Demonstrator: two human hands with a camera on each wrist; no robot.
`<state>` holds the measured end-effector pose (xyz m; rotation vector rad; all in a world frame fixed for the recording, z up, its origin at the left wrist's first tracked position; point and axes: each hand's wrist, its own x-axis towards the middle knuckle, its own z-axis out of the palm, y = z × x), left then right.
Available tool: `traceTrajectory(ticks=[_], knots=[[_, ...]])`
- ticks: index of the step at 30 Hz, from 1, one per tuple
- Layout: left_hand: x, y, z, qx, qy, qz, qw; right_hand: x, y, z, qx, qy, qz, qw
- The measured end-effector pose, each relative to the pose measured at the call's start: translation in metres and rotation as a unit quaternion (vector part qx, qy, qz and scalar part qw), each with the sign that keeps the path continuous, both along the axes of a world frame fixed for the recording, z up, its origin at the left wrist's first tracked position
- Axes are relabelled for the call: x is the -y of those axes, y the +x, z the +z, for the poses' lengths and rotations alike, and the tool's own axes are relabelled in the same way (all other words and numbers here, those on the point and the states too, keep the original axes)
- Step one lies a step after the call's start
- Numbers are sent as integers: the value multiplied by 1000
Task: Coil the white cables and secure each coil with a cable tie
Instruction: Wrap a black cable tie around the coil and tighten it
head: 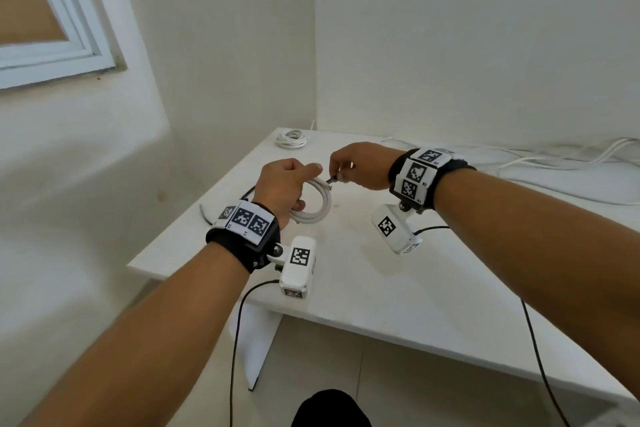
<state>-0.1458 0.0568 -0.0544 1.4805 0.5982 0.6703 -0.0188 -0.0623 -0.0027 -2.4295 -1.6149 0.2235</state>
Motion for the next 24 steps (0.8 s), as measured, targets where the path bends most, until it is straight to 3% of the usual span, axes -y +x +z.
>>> traceTrajectory(ticks=[7, 14, 24], knots=[[68, 39, -3, -17, 25, -80, 996, 62, 21, -2, -70, -5, 16, 997], [119, 64, -16, -58, 23, -134, 989, 121, 44, -2, -161, 15, -55, 985], [158, 85, -20, -95, 50, -204, 973, 173, 60, -13, -213, 57, -61, 973]])
